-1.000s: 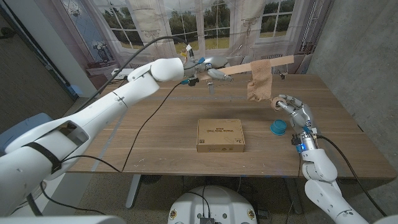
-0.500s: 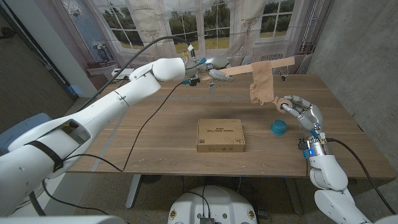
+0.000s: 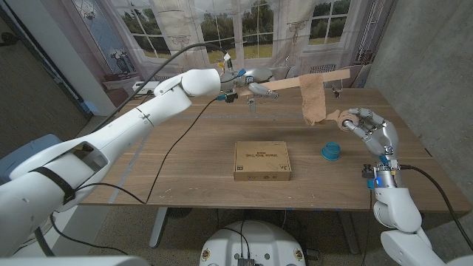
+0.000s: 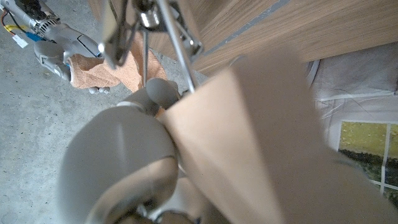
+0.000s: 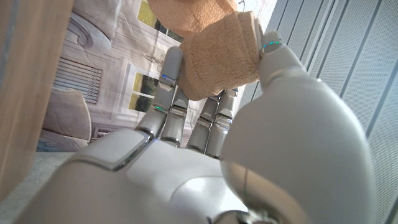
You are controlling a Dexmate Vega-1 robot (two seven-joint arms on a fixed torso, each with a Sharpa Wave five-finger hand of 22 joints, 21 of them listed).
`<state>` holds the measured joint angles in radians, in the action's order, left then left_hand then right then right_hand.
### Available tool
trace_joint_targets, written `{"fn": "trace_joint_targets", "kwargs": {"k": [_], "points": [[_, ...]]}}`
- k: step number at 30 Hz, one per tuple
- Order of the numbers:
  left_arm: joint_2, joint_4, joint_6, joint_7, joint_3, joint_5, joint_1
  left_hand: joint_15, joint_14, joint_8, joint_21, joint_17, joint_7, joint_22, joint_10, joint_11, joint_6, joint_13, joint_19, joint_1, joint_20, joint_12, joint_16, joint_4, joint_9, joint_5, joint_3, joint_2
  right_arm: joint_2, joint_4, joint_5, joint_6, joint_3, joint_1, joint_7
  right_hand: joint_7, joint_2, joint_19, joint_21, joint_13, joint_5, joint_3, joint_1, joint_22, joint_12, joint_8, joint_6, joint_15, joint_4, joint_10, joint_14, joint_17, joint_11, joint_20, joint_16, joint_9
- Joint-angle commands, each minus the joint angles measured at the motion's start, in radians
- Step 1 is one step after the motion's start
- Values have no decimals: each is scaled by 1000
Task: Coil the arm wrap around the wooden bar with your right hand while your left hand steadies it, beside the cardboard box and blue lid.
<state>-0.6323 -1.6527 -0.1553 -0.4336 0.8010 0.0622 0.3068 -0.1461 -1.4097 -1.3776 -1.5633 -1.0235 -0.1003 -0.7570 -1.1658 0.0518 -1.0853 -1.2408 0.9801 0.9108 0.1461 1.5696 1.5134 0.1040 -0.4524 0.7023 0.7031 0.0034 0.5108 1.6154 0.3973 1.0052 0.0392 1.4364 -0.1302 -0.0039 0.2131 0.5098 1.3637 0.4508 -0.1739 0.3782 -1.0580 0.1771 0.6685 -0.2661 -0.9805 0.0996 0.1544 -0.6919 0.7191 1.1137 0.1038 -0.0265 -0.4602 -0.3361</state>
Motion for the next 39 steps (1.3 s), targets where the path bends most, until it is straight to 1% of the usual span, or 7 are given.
{"fn": "trace_joint_targets", "kwargs": {"k": [1,4,8,21,29,36,39], "points": [[-3,-10,7,-5,3,0,2,-4,-1,-5,-4,-4,-18,-9,-6,10,20,-3,0,-1,28,6,5,-1,-1,-2,6,9,-44,39,-141,86,-62,16,-141,-12,-335,-28,0,33,2,8,-321,3,-8,-1,-4,-326,-12,-168,466,4,-71,-157,2,-3],[-5,-13,12,-8,4,2,2,-3,-1,-7,-2,0,-18,-8,-5,11,20,-3,0,-2,28,6,1,-1,-5,-2,6,9,-48,47,-163,92,-71,15,-160,-12,-335,-29,1,31,1,8,-320,3,-9,-1,-4,-326,-12,-170,467,5,-72,-157,3,-3],[-5,-13,18,-19,8,1,-2,-4,-4,-5,-3,6,-19,-9,-5,11,23,-3,-1,-2,28,6,-1,-1,-1,-2,6,9,-68,81,-230,83,-110,18,-198,-14,-335,-31,2,31,1,8,-320,4,-10,-1,-6,-326,-11,-171,468,7,-71,-157,3,-3],[-4,-21,33,-27,15,8,-5,-3,-2,-8,0,0,-18,-5,-5,11,23,-3,0,-4,29,6,2,-1,-2,-2,7,10,-82,170,-323,56,-165,16,-263,-16,-334,-37,7,30,0,6,-319,4,-14,1,-7,-327,-9,-175,470,8,-68,-157,10,-3],[0,-25,47,-44,24,11,-12,-3,-2,-8,0,0,-18,-5,-3,9,23,-3,-1,-4,28,6,2,0,-1,-2,7,10,-52,281,-388,-69,-224,24,-283,-16,-334,-39,11,34,0,6,-317,5,-15,3,-7,-327,-9,-175,472,10,-69,-156,12,-3],[-1,-36,64,-43,27,17,-10,-3,-1,-10,-1,-3,-19,-4,-3,9,23,-3,0,-5,29,6,3,0,-2,-2,8,10,0,360,-423,-151,-263,21,-277,-15,-334,-41,14,33,0,6,-318,5,-18,3,-8,-327,-7,-175,473,11,-67,-157,15,-4],[0,-39,67,-43,28,20,-10,-3,0,-10,-1,-4,-17,-2,-5,12,23,-3,-1,-5,27,7,3,1,0,-2,8,10,35,376,-412,-176,-267,15,-261,-15,-334,-41,16,32,0,6,-319,5,-19,3,-10,-327,-6,-177,474,10,-69,-157,18,-4]]}}
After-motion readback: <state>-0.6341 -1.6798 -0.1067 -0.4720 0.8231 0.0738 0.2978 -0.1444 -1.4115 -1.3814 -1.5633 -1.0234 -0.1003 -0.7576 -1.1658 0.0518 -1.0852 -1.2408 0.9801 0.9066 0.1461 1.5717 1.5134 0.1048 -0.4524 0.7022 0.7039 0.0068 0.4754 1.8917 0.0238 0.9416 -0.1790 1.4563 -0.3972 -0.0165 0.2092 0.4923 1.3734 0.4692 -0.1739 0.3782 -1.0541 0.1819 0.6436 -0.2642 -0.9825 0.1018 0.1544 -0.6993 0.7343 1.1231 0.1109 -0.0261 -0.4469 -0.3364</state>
